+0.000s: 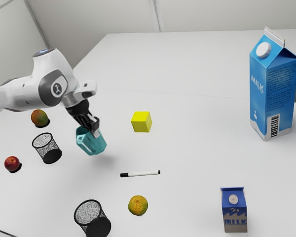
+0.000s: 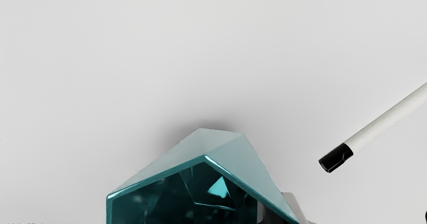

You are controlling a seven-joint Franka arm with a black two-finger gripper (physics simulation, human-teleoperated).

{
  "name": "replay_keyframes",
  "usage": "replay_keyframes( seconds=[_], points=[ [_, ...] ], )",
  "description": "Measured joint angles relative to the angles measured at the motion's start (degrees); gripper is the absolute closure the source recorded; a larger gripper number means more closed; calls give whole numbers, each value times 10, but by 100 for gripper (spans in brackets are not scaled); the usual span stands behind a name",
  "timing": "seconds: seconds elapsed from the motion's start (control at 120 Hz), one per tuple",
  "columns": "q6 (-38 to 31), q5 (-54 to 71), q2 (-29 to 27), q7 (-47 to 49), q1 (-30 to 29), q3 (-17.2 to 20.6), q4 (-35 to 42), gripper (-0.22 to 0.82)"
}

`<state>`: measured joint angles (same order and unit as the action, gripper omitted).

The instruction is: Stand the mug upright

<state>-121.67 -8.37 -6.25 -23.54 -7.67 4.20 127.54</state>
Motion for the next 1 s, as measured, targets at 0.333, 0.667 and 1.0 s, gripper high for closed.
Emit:
replay_keyframes(
  seconds=[0.333,0.667,1.0],
  points=[
    [-115,40,6,91,8,6,47,77],
    [-131,44,27,140,11,6,55,77],
    [-133,44,48,169,11,7,54,77]
  ],
)
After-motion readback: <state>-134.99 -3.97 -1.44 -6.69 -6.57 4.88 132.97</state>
